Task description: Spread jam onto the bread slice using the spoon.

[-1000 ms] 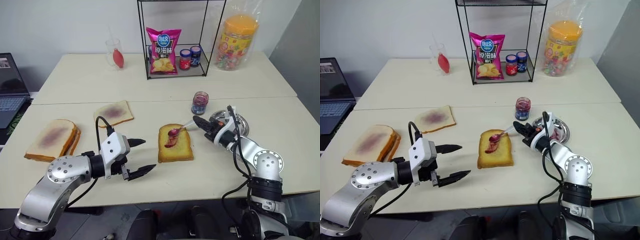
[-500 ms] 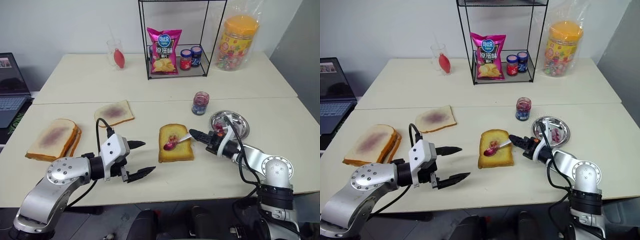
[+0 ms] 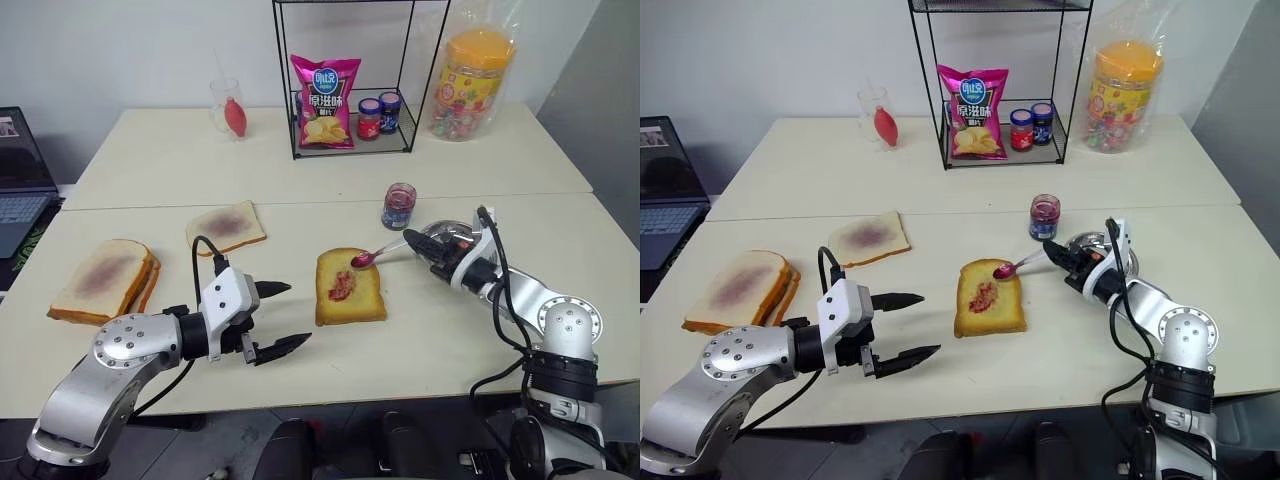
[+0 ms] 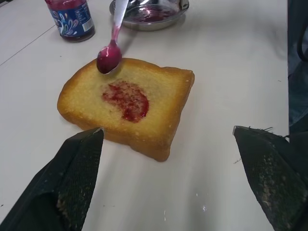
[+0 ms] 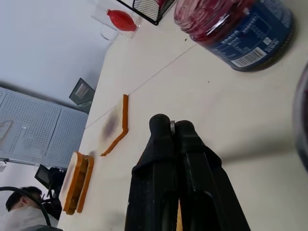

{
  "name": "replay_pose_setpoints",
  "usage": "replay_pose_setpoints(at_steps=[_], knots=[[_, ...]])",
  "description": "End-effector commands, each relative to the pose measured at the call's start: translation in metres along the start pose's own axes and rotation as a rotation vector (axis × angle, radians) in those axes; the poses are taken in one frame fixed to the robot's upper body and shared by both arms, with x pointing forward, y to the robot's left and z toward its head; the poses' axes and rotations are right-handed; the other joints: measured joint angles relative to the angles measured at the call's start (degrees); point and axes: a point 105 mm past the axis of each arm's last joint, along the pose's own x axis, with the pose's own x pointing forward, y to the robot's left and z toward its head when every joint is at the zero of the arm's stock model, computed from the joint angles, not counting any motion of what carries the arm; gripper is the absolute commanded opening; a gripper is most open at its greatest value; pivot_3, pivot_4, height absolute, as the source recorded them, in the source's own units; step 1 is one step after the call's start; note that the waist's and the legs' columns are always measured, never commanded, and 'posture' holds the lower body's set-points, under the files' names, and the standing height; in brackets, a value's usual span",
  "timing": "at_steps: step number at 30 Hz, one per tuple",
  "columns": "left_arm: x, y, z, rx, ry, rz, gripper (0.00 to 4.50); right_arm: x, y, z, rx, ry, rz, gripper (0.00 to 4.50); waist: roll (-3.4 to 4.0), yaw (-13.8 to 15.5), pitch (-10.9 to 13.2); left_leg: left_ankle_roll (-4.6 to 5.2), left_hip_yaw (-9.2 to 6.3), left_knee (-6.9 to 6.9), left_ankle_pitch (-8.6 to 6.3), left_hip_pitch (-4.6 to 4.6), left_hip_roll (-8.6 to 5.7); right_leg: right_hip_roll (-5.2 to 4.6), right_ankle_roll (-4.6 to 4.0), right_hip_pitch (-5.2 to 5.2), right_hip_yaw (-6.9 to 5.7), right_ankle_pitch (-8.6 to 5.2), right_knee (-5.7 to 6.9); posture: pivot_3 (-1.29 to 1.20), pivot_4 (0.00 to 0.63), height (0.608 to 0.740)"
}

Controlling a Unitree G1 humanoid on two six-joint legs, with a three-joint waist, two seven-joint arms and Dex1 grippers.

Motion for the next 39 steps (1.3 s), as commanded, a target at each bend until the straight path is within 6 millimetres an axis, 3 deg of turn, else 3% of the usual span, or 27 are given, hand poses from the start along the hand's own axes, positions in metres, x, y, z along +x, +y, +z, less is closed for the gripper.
replay_pose_setpoints(at_steps=[1, 6, 12, 17, 21, 25, 30, 39], knots=[[0.0, -0.004, 0.009, 0.034, -0.021, -0.021, 4.5, 0.009, 0.012, -0.004, -0.002, 0.006, 0.042, 0.03, 0.0, 0.0, 0.0, 0.0, 0.0, 0.0, 0.0, 0.0, 0.0, 0.0, 0.0, 0.0, 0.0, 0.0, 0.0, 0.0, 0.15, 0.74], [-0.002, -0.003, 0.008, 0.034, -0.019, -0.019, 4.5, 0.0, 0.017, -0.03, -0.013, 0.111, 0.081, 0.03, 0.0, 0.1, 0.0, 0.0, 0.0, 0.01, 0.0, 0.01, 0.0, 0.0, 0.0, 0.0, 0.0, 0.0, 0.0, 0.0, 0.15, 0.74], [-0.002, -0.003, 0.006, 0.032, -0.016, -0.02, 4.5, -0.014, 0.017, -0.04, -0.033, 0.15, 0.083, 0.03, 0.0, 0.1, 0.0, 0.04, 0.0, 0.01, -0.02, -0.01, 0.0, -0.02, 0.0, 0.0, 0.0, 0.0, -0.04, 0.0, 0.15, 0.74], [-0.002, 0.0, 0.007, 0.042, -0.019, -0.023, 4.5, -0.037, 0.001, -0.021, -0.088, 0.103, 0.008, 0.03, 0.0, 0.4, 0.0, 0.05, 0.0, 0.02, -0.03, -0.02, -0.01, -0.02, 0.01, 0.02, -0.01, -0.01, -0.08, 0.0, 0.15, 0.74], [0.0, -0.005, 0.012, 0.062, -0.037, -0.067, 4.5, -0.037, 0.013, -0.009, -0.078, 0.045, 0.05, 0.03, -0.02, 0.4, 0.0, 0.08, 0.01, 0.03, -0.05, -0.05, -0.02, -0.02, 0.05, 0.04, 0.0, 0.02, -0.17, 0.0, 0.15, 0.74], [0.001, -0.004, 0.02, 0.065, -0.057, -0.079, 4.5, -0.035, 0.028, -0.012, -0.094, 0.049, 0.099, 0.03, -0.01, 0.3, 0.0, 0.08, 0.01, 0.02, -0.05, -0.03, 0.0, -0.01, 0.05, 0.03, 0.0, 0.02, -0.15, 0.0, 0.15, 0.74], [0.002, 0.004, 0.024, 0.079, -0.066, -0.057, 4.5, -0.034, 0.027, -0.009, -0.103, 0.028, 0.083, 0.03, -0.02, 0.2, 0.0, 0.08, 0.02, 0.02, -0.05, -0.05, 0.0, 0.0, 0.06, 0.03, 0.0, 0.03, -0.2, 0.0, 0.15, 0.74], [0.021, 0.002, 0.07, 0.18, -0.166, -0.168, 4.5, -0.054, 0.025, 0.027, -0.139, -0.139, 0.038, 0.03, -0.04, 0.4, 0.0, 0.11, 0.03, 0.05, -0.07, -0.07, -0.03, 0.02, 0.11, 0.07, 0.02, 0.06, -0.27, 0.0, 0.15, 0.74]])
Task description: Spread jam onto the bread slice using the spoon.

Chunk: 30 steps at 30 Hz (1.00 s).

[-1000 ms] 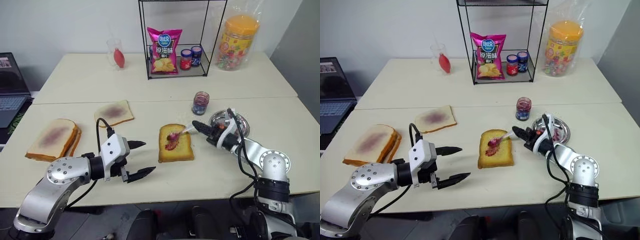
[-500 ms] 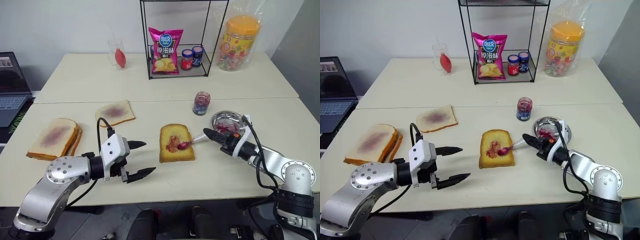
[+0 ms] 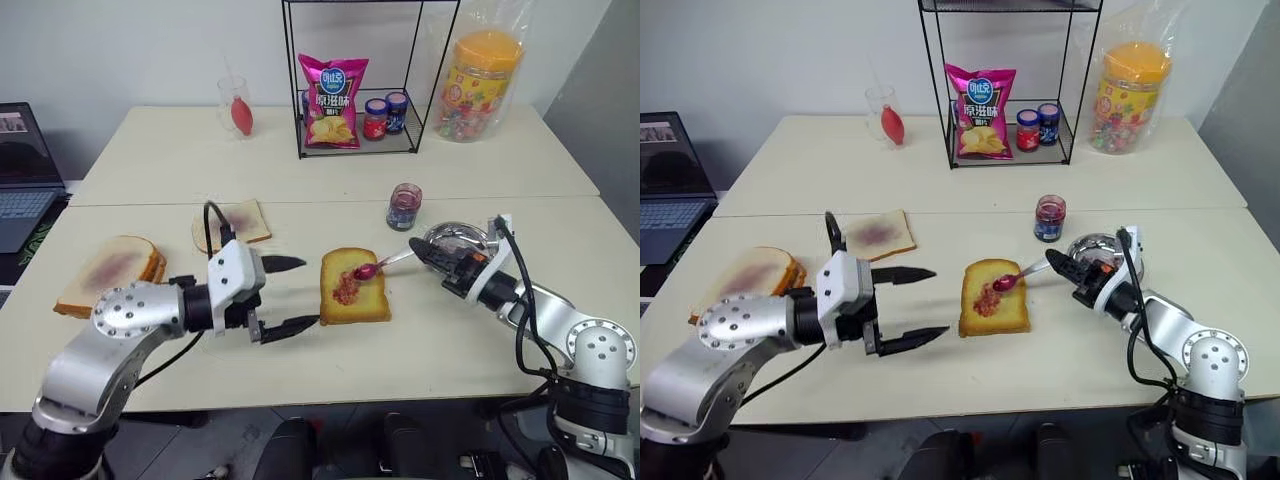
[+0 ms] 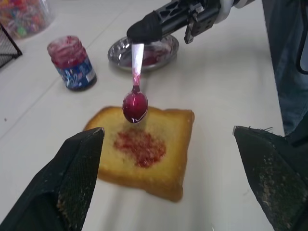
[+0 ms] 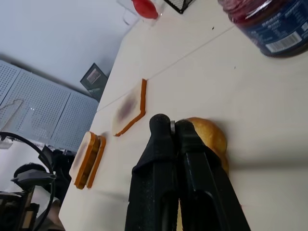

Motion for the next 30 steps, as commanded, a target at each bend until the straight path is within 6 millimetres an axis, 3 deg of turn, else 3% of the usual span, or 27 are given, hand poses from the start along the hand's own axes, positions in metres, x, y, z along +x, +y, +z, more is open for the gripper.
replay_pose_setpoints(at_steps=[1, 6, 11, 18, 30], knots=[[0.022, 0.001, 0.023, 0.05, -0.063, -0.094, 4.5, -0.026, -0.001, 0.038, -0.059, -0.169, -0.051, 0.03, 0.0, 0.1, 0.0, 0.01, 0.0, -0.01, 0.0, -0.02, -0.01, 0.0, 0.01, 0.0, 0.0, 0.0, -0.02, 0.0, 0.15, 0.74], [0.059, 0.012, 0.042, 0.101, -0.119, -0.137, 4.5, -0.065, -0.029, 0.069, -0.104, -0.297, -0.211, 0.03, 0.0, 1.3, 0.0, 0.11, 0.03, 0.07, -0.05, -0.1, -0.07, 0.26, 0.2, 0.05, 0.06, 0.12, -0.22, 0.0, 0.15, 0.74], [0.083, 0.003, 0.042, 0.143, -0.096, -0.213, 4.5, -0.088, -0.053, 0.084, -0.112, -0.354, -0.312, 0.03, -0.03, 0.8, 0.0, 0.36, 0.25, 0.09, -0.19, -0.18, -0.11, 0.23, 0.31, 0.02, 0.19, 0.19, -0.4, 0.0, 0.15, 0.74], [0.099, -0.009, 0.043, 0.154, -0.09, -0.274, 4.5, -0.1, -0.079, 0.096, -0.097, -0.387, -0.38, 0.03, -0.01, 0.8, 0.0, 0.38, 0.24, 0.08, -0.2, -0.14, 0.03, 0.34, 0.2, -0.01, 0.21, 0.22, -0.33, 0.0, 0.15, 0.74], [0.124, -0.008, 0.055, 0.134, -0.117, -0.255, 4.5, -0.08, -0.109, 0.096, -0.079, -0.339, -0.412, 0.03, 0.0, 1.0, 0.0, 0.41, 0.39, 0.16, -0.19, -0.09, -0.04, 0.3, 0.25, 0.03, 0.29, 0.39, -0.34, 0.0, 0.15, 0.74]])
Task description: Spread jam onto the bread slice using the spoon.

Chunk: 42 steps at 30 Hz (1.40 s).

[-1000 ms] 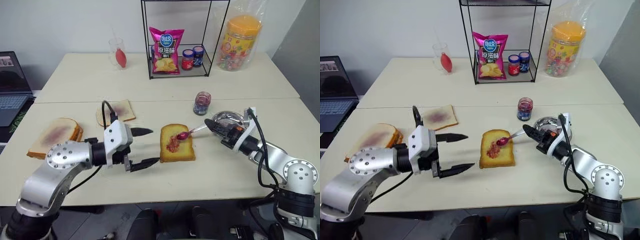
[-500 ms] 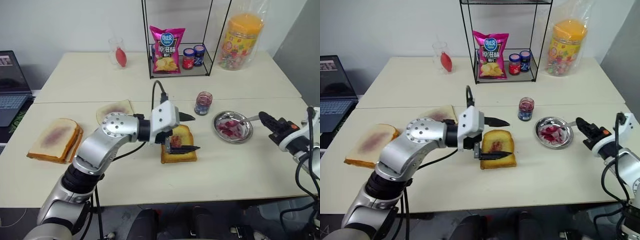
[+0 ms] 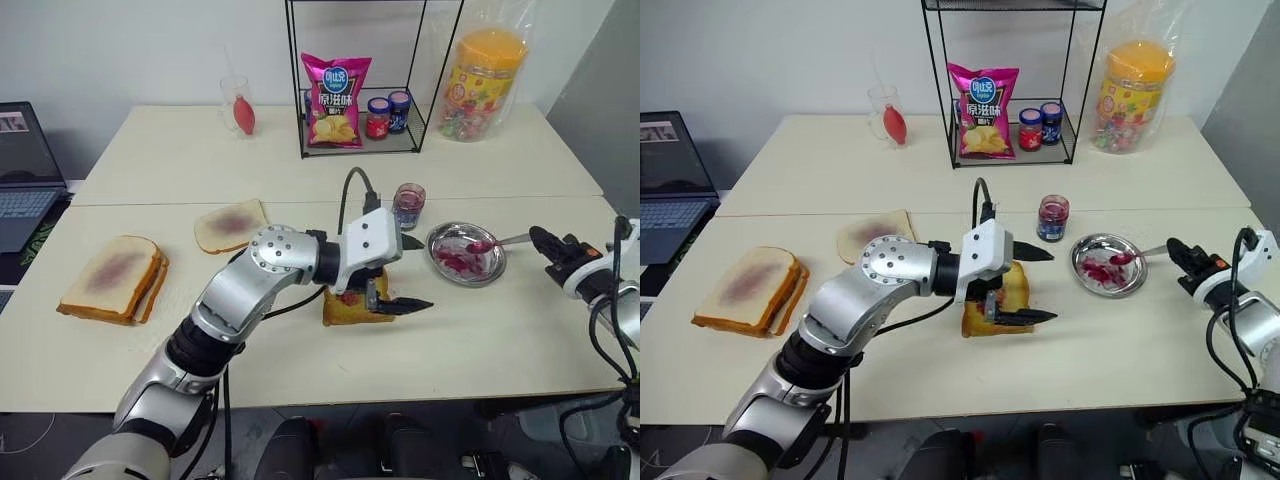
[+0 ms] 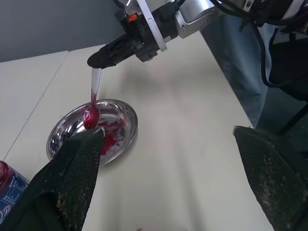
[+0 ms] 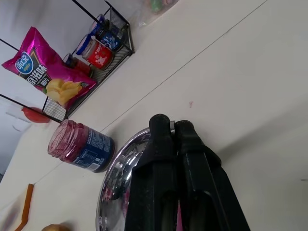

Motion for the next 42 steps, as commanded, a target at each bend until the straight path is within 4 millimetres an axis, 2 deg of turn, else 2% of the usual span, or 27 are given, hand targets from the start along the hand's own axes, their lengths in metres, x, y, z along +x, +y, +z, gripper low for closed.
replay_pose_setpoints(at_steps=[1, 10, 18, 22, 28, 31, 36, 42], knots=[[0.004, 0.002, 0.013, 0.041, -0.029, 0.01, 4.5, 0.003, -0.002, 0.009, -0.019, -0.019, 0.004, 0.03, 0.0, 0.0, 0.0, 0.0, 0.0, 0.0, 0.0, 0.0, 0.0, 0.0, -0.02, 0.0, 0.0, 0.01, 0.0, 0.0, 0.15, 0.74], [0.01, 0.002, 0.013, 0.041, -0.037, 0.005, 4.5, 0.005, -0.007, 0.003, -0.055, 0.028, -0.007, 0.03, 0.01, 0.0, 0.0, 0.0, 0.04, 0.02, 0.0, 0.03, -0.02, -0.02, -0.05, 0.01, 0.0, 0.03, 0.04, 0.0, 0.15, 0.74], [0.012, 0.002, 0.014, 0.041, -0.045, 0.001, 4.5, 0.006, -0.008, 0.007, -0.134, 0.022, -0.025, 1.74, 0.01, 0.0, 0.0, 0.0, 0.06, 0.02, 0.0, 0.05, -0.03, -0.03, -0.06, 0.02, -0.01, 0.04, 0.04, 0.0, 0.15, 0.74], [0.013, 0.003, 0.016, 0.049, -0.055, 0.001, 4.5, 0.007, 0.005, 0.012, -0.237, 0.019, 0.009, 2.63, 0.02, 0.0, 0.0, 0.0, 0.06, 0.02, 0.0, 0.05, -0.03, -0.03, -0.09, 0.02, -0.01, 0.06, 0.04, 0.0, 0.15, 0.74], [0.014, 0.003, 0.016, 0.054, -0.058, 0.003, 4.5, 0.006, 0.017, 0.008, -0.556, 0.056, 0.035, 3.88, 0.02, 0.1, 0.0, 0.0, 0.06, 0.04, 0.0, 0.06, -0.03, -0.03, -0.08, 0.02, -0.03, 0.05, 0.05, 0.0, 0.15, 0.74], [0.015, 0.002, 0.016, 0.054, -0.061, 0.003, 4.5, 0.005, 0.017, 0.002, -0.714, 0.089, 0.036, 4.48, 0.02, 0.1, 0.0, 0.0, 0.05, 0.03, 0.0, 0.05, -0.04, -0.03, -0.03, 0.02, -0.04, 0.03, 0.04, 0.0, 0.15, 0.74], [0.015, 0.002, 0.016, 0.057, -0.064, 0.002, 4.5, 0.004, 0.014, -0.002, -0.779, 0.107, 0.037, 4.48, 0.02, 0.1, 0.0, -0.01, 0.06, 0.06, 0.0, 0.07, -0.04, -0.03, -0.04, 0.03, -0.03, 0.03, 0.07, 0.0, 0.15, 0.74], [0.015, 0.002, 0.015, 0.064, -0.062, 0.006, 4.5, 0.002, 0.011, -0.006, -0.996, 0.126, 0.038, 4.48, 0.02, 0.1, 0.0, -0.01, 0.05, 0.09, 0.0, 0.07, -0.04, -0.03, -0.08, 0.03, -0.04, 0.06, 0.1, 0.0, 0.15, 0.74]])
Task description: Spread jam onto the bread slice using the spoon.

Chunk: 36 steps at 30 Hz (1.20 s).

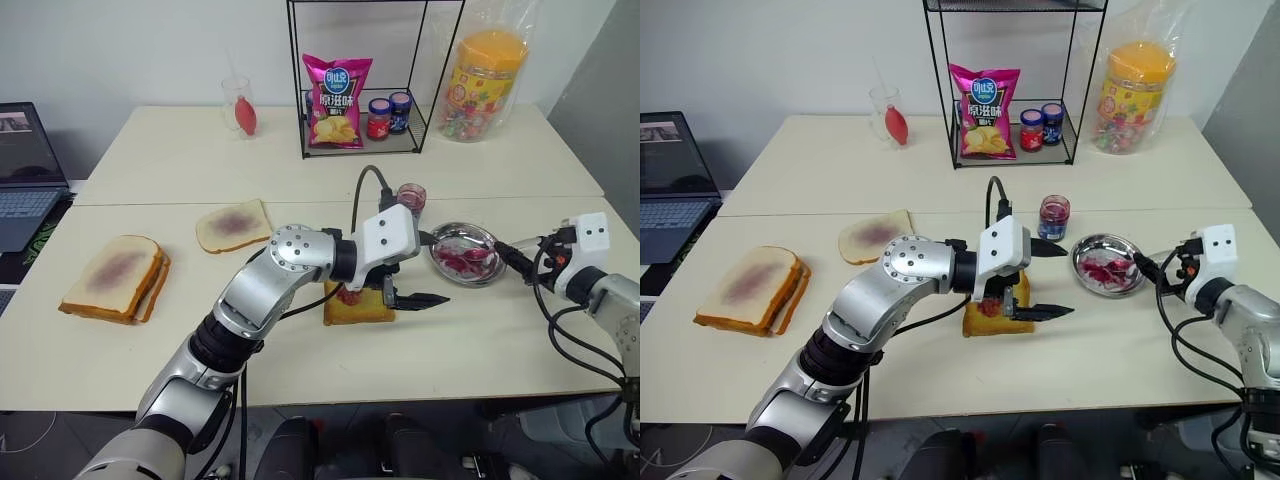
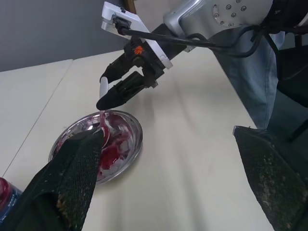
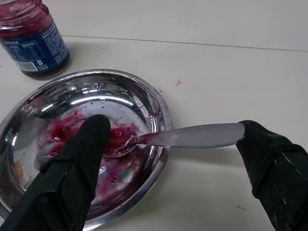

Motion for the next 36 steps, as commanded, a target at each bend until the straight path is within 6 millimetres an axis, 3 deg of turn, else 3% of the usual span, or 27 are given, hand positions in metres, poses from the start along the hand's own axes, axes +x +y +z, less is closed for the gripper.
replay_pose_setpoints(at_steps=[1, 5, 9, 13, 18, 24, 30, 36], knots=[[0.0, 0.001, 0.009, 0.044, -0.025, 0.0, 4.5, -0.004, -0.001, 0.015, -0.186, -0.043, -0.009, 4.48, 0.0, 0.0, 0.0, 0.0, 0.01, 0.0, 0.0, 0.0, 0.0, 0.0, 0.0, 0.0, 0.01, 0.0, 0.0, 0.0, 0.15, 0.74], [0.0, 0.001, 0.008, 0.047, -0.024, 0.0, 4.5, -0.004, -0.003, 0.014, -0.257, -0.049, -0.012, 4.48, 0.0, 0.0, 0.0, 0.0, 0.01, 0.01, 0.0, 0.01, 0.0, 0.0, -0.01, 0.0, 0.01, 0.0, 0.01, 0.0, 0.15, 0.74], [0.0, 0.001, 0.009, 0.048, -0.026, 0.004, 4.5, -0.005, -0.01, 0.023, -0.129, -0.116, -0.051, 4.48, 0.0, 0.0, 0.0, -0.01, -0.01, 0.04, 0.0, 0.01, 0.0, -0.01, -0.01, 0.01, 0.0, 0.01, 0.04, 0.0, 0.15, 0.74], [-0.009, 0.009, 0.009, 0.022, -0.034, 0.055, 4.5, -0.013, -0.014, 0.046, -0.002, -0.239, -0.058, 4.48, 0.01, 0.0, 0.0, -0.01, 0.0, 0.06, 0.01, 0.02, 0.0, -0.03, -0.03, 0.01, 0.02, 0.02, 0.07, 0.0, 0.15, 0.74], [-0.048, 0.022, 0.0, 0.005, 0.025, 0.162, 4.5, -0.031, 0.005, 0.056, -0.08, -0.276, 0.065, 4.48, 0.03, -0.1, 0.0, -0.01, -0.03, -0.01, 0.0, 0.06, 0.03, -0.01, -0.04, 0.02, 0.02, 0.02, 0.08, 0.0, 0.15, 0.74], [-0.123, 0.034, -0.03, -0.021, 0.208, 0.436, 4.5, -0.051, 0.033, 0.053, -0.181, -0.242, 0.214, 4.48, 0.03, -0.1, 0.0, -0.01, -0.07, -0.05, 0.0, 0.07, 0.06, -0.03, -0.04, 0.02, 0.01, 0.01, 0.07, 0.0, 0.15, 0.74], [-0.184, 0.001, -0.069, -0.092, 0.42, 0.518, 4.5, -0.073, 0.048, 0.037, -0.314, -0.115, 0.379, 4.48, 0.03, 0.1, 0.0, 0.0, -0.05, 0.04, 0.0, 0.07, -0.01, -0.36, -0.03, 0.09, -0.01, 0.01, 0.03, 0.0, 0.15, 0.74], [-0.204, -0.021, -0.076, -0.165, 0.452, 0.53, 4.5, -0.09, 0.053, 0.037, -0.355, -0.095, 0.472, 4.48, 0.01, 0.3, 0.0, 0.0, -0.13, 0.08, 0.01, 0.09, 0.04, -0.4, 0.09, 0.12, -0.04, -0.08, 0.03, 0.0, 0.15, 0.74]])
